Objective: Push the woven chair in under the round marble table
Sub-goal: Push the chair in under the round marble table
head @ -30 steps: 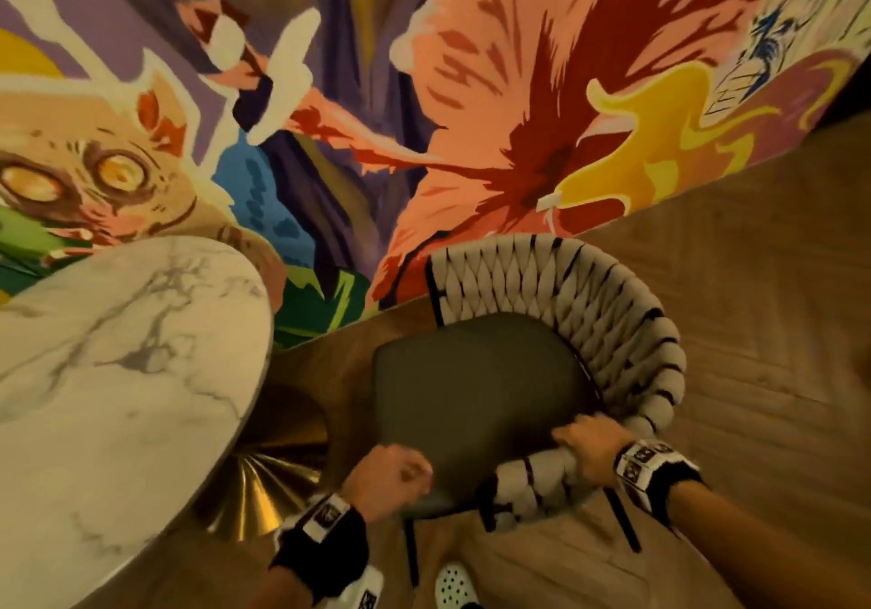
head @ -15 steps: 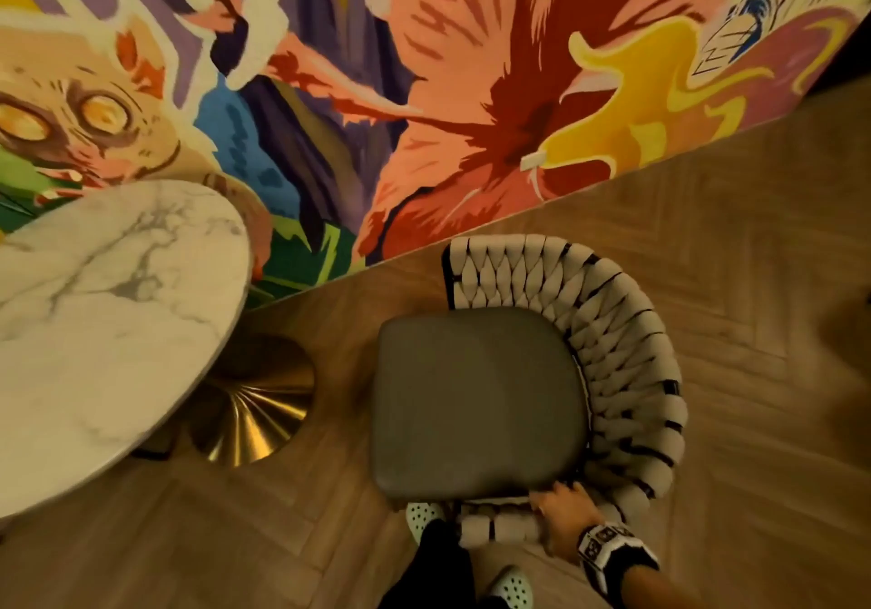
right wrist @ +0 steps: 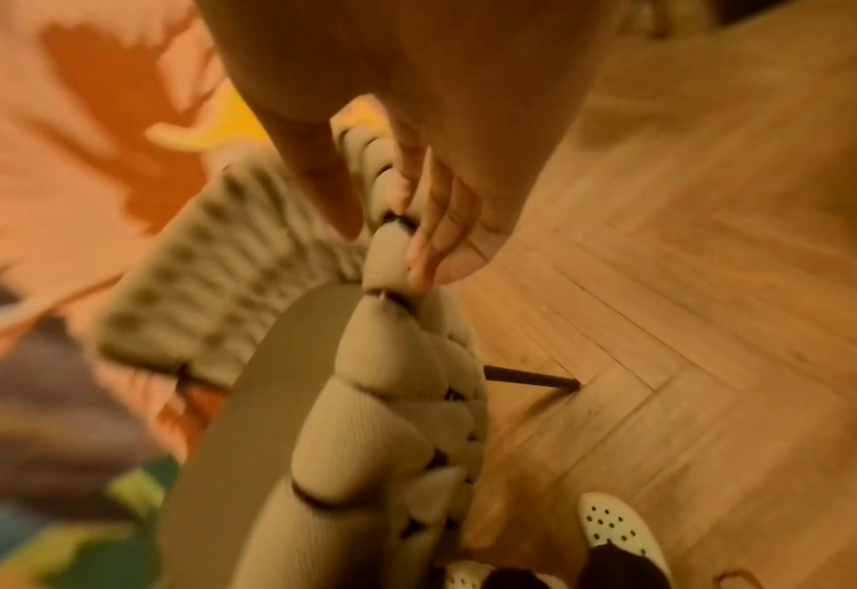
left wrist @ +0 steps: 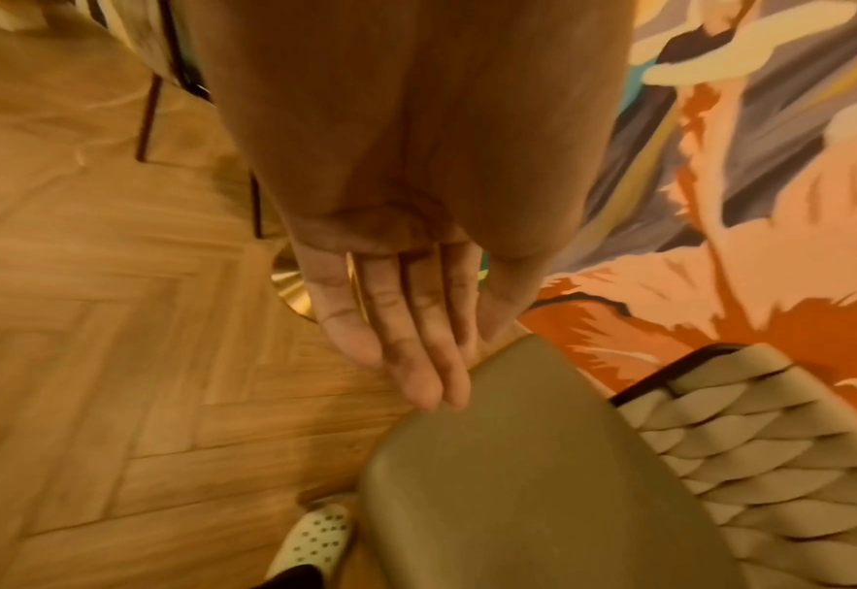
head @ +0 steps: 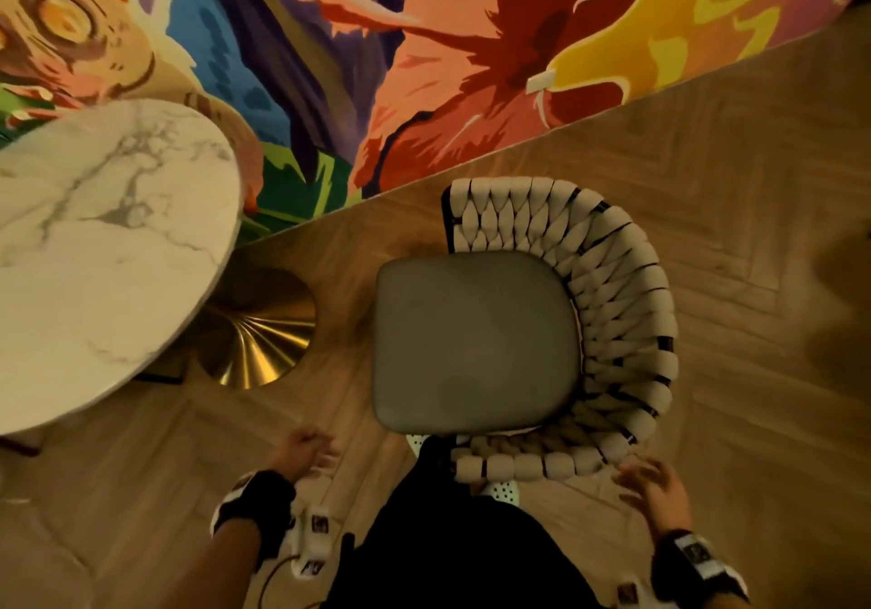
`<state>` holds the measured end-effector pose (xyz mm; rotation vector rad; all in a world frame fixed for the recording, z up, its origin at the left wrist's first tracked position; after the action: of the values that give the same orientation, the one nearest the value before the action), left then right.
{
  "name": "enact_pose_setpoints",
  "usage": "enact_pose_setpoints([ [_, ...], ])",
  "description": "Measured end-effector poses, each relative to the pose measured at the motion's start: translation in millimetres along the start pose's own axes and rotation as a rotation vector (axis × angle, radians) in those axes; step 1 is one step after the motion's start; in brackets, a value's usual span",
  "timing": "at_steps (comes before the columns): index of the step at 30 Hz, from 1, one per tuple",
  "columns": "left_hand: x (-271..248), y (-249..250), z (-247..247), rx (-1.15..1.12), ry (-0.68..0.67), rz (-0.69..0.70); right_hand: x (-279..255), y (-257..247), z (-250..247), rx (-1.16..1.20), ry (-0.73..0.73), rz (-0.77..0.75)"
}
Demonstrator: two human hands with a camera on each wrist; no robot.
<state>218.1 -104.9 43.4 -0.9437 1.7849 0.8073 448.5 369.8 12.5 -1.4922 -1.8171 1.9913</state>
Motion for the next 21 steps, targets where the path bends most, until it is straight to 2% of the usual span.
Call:
enact_pose_setpoints([
  [3, -8, 24, 12, -0.001, -0.042, 0.024, 10, 1, -18, 0.214, 0.141, 0.132],
  [8, 2, 8, -2, -0.011, -0.043, 0.007, 45, -34, 2, 0.168, 0.082, 0.153],
  [11, 5, -31, -17, -0.029, -0.011, -0.071, 57, -39, 7, 0.115, 0.053, 0.155],
  [17, 20, -149, -16, -0.056, -0.087, -0.395, 77, -51, 14, 0.047, 0.009, 0.147],
  [21, 29, -178, 3, -0.101, -0.116, -0.490, 98, -68, 34, -0.017, -0.038, 0.149],
])
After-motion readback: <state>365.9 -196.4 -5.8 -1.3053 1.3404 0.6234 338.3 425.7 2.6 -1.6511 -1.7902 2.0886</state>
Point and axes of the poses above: each hand's wrist, its own x-axis towards the middle knuckle, its own z-axis out of the palm, y = z × x, the point moved 8 cm from there along x, towards the middle knuckle, and after that the axes turned 15 degrees about -z, right-handed, at the moved point
